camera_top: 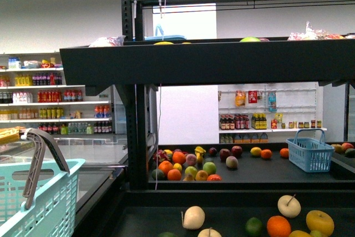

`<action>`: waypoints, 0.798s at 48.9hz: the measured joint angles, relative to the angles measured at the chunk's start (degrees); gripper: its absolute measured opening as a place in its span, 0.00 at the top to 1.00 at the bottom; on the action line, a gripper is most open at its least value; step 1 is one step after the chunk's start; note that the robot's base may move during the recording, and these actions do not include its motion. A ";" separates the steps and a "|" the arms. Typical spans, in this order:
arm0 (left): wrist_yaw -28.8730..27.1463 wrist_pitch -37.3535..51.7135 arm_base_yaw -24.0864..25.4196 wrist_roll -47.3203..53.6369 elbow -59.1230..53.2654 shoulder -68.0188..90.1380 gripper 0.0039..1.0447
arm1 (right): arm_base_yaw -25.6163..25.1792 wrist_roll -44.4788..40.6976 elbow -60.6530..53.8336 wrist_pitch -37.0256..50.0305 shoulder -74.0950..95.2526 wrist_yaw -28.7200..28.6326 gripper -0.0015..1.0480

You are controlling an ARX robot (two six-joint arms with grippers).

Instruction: Pick lemon from shelf

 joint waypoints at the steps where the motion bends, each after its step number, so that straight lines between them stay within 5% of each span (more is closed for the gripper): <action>1: -0.07 0.17 -0.07 -0.22 0.46 0.72 0.07 | 0.00 0.00 0.00 0.00 0.00 0.00 0.07; 13: -2.51 2.49 -0.02 -8.26 12.09 16.68 0.07 | 0.00 0.00 0.00 0.00 0.00 0.00 0.07; 39: -3.65 0.76 1.86 -8.72 35.08 38.16 0.07 | 0.00 0.00 0.00 0.00 0.00 0.00 0.07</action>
